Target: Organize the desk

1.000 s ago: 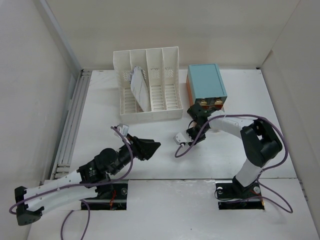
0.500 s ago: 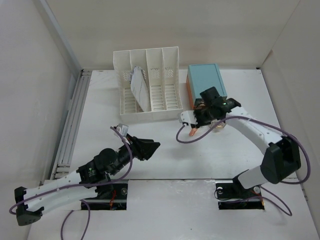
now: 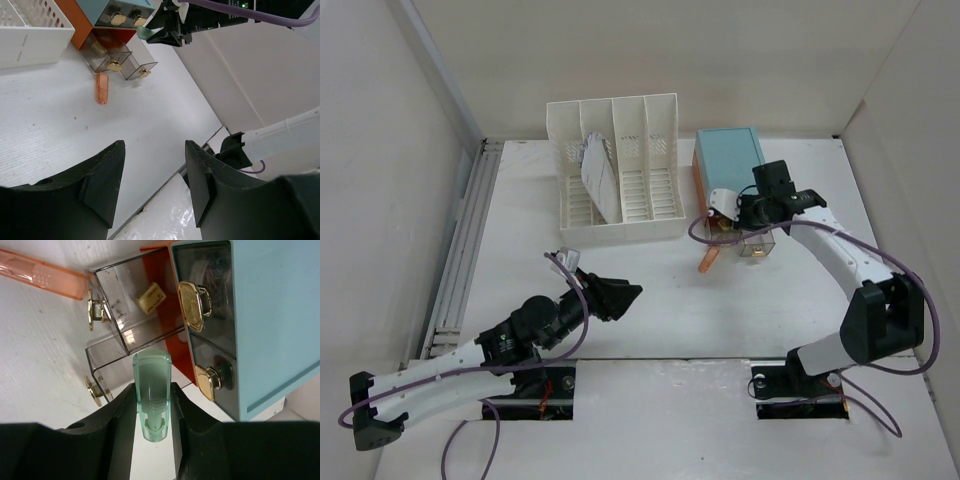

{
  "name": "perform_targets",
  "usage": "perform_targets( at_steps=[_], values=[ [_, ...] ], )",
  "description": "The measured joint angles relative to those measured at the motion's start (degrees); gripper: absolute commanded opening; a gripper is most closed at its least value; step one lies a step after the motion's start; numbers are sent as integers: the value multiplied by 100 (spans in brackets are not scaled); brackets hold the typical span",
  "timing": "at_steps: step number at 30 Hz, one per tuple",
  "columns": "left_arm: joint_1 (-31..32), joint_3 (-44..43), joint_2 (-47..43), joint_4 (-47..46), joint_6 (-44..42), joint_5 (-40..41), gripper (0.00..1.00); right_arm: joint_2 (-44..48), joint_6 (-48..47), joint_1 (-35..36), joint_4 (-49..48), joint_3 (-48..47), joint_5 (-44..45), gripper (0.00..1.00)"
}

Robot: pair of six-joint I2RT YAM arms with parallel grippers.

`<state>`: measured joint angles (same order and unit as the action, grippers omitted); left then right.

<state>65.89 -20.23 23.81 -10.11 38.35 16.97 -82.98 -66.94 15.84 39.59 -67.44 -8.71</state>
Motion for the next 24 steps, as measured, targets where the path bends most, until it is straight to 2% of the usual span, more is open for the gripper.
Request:
perform_targets(
  at_steps=[3, 11, 13, 15, 18, 21, 22, 24],
  values=[
    [0, 0, 2, 0, -2, -2, 48, -160, 83, -39, -127, 11, 83, 25],
    [0, 0, -4, 9, -2, -2, 48, -673, 251, -256, -435, 96, 195, 25],
    [0, 0, -31, 11, -2, -2, 48, -750, 297, -326, -457, 96, 212, 57],
    [0, 0, -63, 11, -2, 2, 48, -807, 334, -389, -472, 96, 227, 67],
    [0, 0, -72, 13, -20, 2, 48, -824, 369, -452, -516, 94, 186, 67],
    [0, 0, -70, 13, -42, 4, 48, -782, 385, -492, -538, 94, 44, 48],
    [0, 0, -68, 15, -44, 2, 48, -752, 396, -494, -518, 94, -116, 33],
    [0, 0, -68, 15, -44, 2, 48, -647, 240, -496, -437, 85, -389, 27]
  ],
)
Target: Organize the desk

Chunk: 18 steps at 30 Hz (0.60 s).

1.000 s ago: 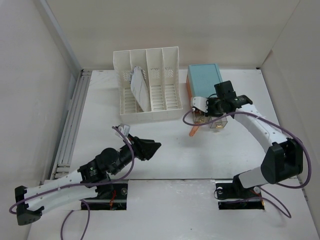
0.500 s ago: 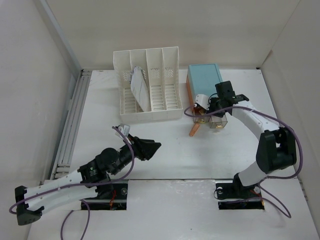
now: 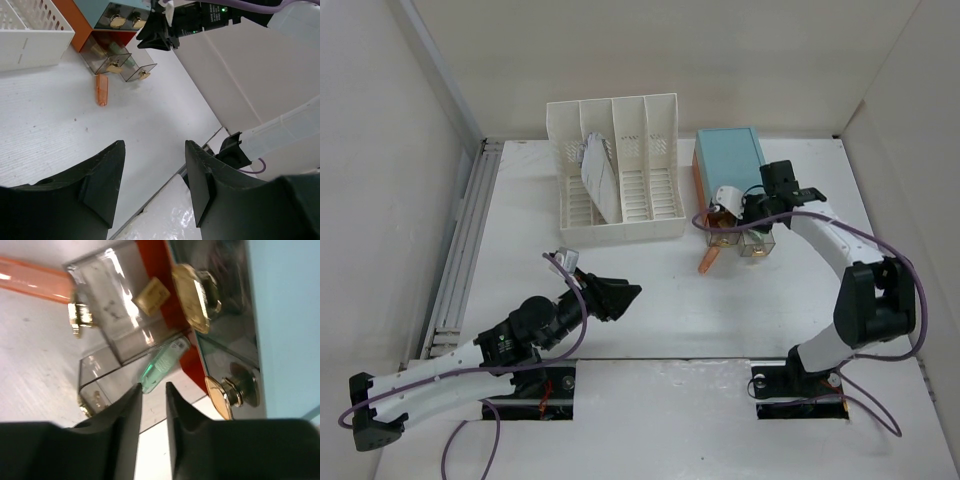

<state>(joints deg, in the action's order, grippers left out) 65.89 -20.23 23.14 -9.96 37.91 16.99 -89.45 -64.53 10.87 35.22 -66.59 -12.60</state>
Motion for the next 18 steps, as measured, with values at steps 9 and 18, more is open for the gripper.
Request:
perform_targets(
  at_steps=[9, 18],
  values=[
    [0, 0, 0, -2, 0, -2, 48, 94, -1707, 310, 1005, 31, -1493, 41],
    [0, 96, -188, 4, 48, -2, 48, -850, -2192, 1248, 942, 129, -1241, 52]
  ],
)
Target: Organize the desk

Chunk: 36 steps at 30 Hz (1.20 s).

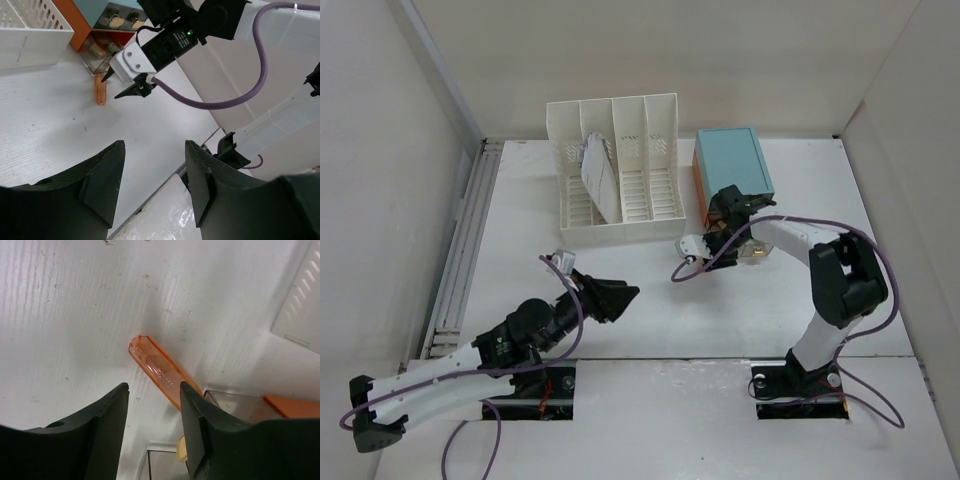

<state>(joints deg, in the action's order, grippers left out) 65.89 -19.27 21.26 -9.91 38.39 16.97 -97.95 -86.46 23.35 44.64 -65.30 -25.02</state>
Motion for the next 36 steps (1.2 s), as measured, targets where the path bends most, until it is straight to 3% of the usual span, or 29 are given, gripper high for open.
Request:
perform_targets(
  at_steps=[17, 24, 29, 32, 36],
  values=[
    [0, 85, -422, 267, 83, -2, 48, -1036, 70, 564, 98, -890, 914, 55],
    [0, 92, -748, 468, 107, 24, 48, -1377, 42, 612, 673, -1351, 1137, 36],
    [0, 92, -907, 516, 105, 48, 48, -1386, 39, 664, 933, -1364, 1200, 12],
    [0, 92, -905, 546, 105, 50, 48, -1335, 146, 699, 957, -1322, 1104, 7],
    [0, 92, -835, 531, 98, 57, 48, -890, 459, 715, 979, -1121, 415, 7]
  ],
)
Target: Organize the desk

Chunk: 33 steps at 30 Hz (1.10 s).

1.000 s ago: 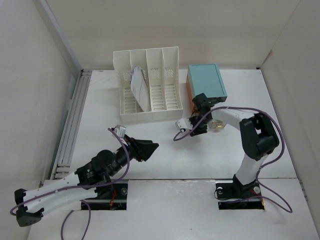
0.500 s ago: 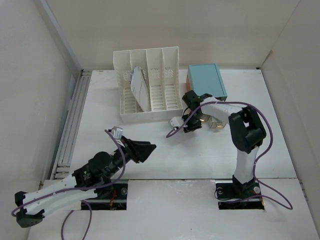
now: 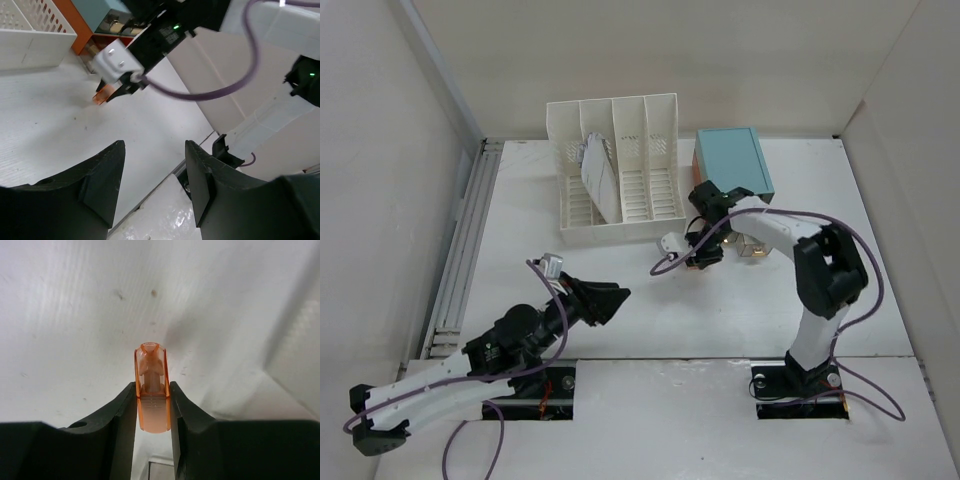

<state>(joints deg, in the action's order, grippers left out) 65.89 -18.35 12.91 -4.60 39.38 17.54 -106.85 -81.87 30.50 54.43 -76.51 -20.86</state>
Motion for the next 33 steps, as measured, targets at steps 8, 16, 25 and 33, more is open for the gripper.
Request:
perform_targets(
  at_steps=[8, 16, 25, 33],
  values=[
    [0, 0, 588, -181, -90, -26, 48, 2214, 1628, 28, -1287, 295, -391, 7],
    [0, 0, 767, -409, -127, -120, 48, 2623, 2723, -612, -2188, 931, 1047, 7],
    [0, 0, 1067, -667, -164, -186, 48, 2621, 3049, -1327, -2190, 1099, 1589, 8],
    [0, 0, 1073, -680, -166, -254, 48, 1998, 3088, -1510, -2168, 1099, 1591, 9]
  ],
)
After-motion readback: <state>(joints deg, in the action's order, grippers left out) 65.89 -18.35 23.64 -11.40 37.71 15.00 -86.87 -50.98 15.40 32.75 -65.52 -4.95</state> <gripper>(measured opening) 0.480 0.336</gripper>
